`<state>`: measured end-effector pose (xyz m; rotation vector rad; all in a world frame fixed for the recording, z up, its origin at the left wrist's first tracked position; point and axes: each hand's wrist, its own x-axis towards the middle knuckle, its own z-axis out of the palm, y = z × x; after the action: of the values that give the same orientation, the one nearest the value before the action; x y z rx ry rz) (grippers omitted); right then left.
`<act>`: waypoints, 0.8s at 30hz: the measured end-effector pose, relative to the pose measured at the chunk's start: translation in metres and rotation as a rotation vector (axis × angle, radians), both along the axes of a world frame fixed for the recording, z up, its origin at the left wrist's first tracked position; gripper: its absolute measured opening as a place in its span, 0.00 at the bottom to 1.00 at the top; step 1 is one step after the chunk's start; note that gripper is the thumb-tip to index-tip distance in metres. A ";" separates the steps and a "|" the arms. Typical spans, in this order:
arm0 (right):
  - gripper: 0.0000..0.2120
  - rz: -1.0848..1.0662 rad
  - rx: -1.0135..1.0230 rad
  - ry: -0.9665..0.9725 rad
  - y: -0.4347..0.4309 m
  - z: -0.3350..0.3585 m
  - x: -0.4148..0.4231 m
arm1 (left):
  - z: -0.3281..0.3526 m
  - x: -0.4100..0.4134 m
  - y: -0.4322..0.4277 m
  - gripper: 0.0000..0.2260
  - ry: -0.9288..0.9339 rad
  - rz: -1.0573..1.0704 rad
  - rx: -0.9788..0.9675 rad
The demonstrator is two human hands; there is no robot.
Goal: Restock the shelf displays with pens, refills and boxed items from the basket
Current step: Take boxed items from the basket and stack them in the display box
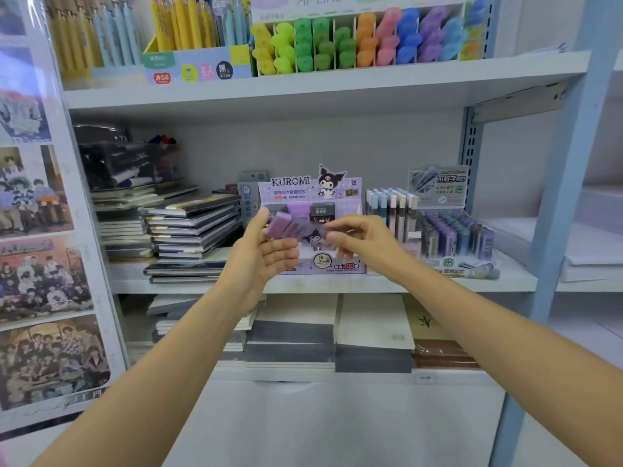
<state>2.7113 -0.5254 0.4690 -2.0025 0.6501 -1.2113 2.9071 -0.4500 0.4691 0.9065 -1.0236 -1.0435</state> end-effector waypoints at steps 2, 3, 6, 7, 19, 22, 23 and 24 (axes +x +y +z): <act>0.10 -0.011 0.052 -0.089 0.001 -0.002 0.001 | -0.004 -0.003 0.000 0.22 -0.063 -0.008 -0.028; 0.10 -0.005 0.072 -0.109 0.002 -0.003 0.000 | -0.009 -0.005 -0.001 0.18 -0.144 0.003 -0.050; 0.07 0.019 0.099 -0.027 0.004 -0.006 0.003 | -0.021 -0.009 -0.002 0.08 -0.312 0.072 -0.106; 0.07 0.029 0.096 0.013 0.005 -0.006 0.005 | -0.023 -0.009 -0.003 0.06 -0.335 0.101 -0.123; 0.12 -0.114 -0.128 0.015 -0.012 0.038 0.033 | -0.041 -0.002 -0.018 0.13 -1.026 0.339 -0.267; 0.07 -0.238 -0.114 -0.169 -0.027 0.050 0.034 | -0.059 0.010 -0.022 0.25 -1.501 0.417 -0.277; 0.07 -0.275 -0.129 -0.172 -0.032 0.051 0.036 | -0.065 0.012 -0.024 0.28 -1.630 0.415 -0.249; 0.07 -0.312 -0.162 -0.137 -0.037 0.049 0.039 | -0.070 0.013 -0.027 0.30 -1.716 0.418 -0.230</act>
<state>2.7505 -0.5625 0.5180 -1.9756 0.8411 -1.6167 2.9203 -0.4766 0.3994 1.7149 -2.0878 0.4882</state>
